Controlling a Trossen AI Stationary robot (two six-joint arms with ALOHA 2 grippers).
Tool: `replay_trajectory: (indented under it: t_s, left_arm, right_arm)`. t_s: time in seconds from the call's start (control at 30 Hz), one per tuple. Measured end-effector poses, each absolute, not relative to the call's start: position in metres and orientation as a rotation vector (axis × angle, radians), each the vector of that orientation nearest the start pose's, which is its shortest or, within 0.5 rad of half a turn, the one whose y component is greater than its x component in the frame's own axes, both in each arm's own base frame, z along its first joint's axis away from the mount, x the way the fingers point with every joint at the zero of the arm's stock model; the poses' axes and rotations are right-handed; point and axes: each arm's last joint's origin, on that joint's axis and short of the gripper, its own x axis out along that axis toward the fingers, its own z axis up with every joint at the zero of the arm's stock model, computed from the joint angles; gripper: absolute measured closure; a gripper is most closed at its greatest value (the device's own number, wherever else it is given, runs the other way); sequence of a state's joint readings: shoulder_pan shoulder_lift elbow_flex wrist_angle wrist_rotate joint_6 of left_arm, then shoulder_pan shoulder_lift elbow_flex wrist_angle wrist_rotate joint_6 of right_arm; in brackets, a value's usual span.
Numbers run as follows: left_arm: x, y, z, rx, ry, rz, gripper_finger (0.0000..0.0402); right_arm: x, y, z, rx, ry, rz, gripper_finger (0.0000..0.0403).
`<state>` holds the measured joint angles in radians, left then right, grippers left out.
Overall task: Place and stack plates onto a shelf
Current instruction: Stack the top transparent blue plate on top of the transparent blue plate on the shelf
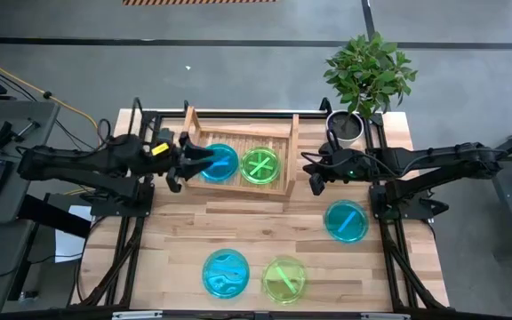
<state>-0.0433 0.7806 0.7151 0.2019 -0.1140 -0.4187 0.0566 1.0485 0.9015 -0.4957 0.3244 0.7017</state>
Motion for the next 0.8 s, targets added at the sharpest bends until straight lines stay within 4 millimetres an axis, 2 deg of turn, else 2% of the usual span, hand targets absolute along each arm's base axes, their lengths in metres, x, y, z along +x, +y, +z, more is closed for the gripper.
replay_trajectory:
  t_s: [0.13, 0.3, 0.57, 0.67, 0.8]
  left_arm:
    - [0.172, -0.003, 0.348, -0.428, -0.167, 0.069, 0.0229]
    - [0.173, -0.003, 0.346, -0.426, -0.142, 0.074, 0.0229]
    - [0.176, -0.003, 0.341, -0.441, -0.098, 0.083, 0.0229]
    - [0.176, -0.003, 0.341, -0.442, -0.099, 0.083, 0.0229]
    - [0.176, -0.003, 0.341, -0.446, -0.099, 0.083, 0.0229]
  right_arm:
    - [0.213, 0.005, 0.295, 0.648, 0.564, -0.454, 0.0395]
    - [0.201, 0.023, 0.276, 0.815, 0.821, -0.475, 0.0361]
    - [0.172, 0.094, 0.246, 1.016, 1.171, -0.685, 0.0298]
    - [0.16, 0.122, 0.238, 1.102, 1.227, -0.774, 0.0283]
    - [0.143, 0.153, 0.228, 1.22, 1.219, -0.911, 0.0273]
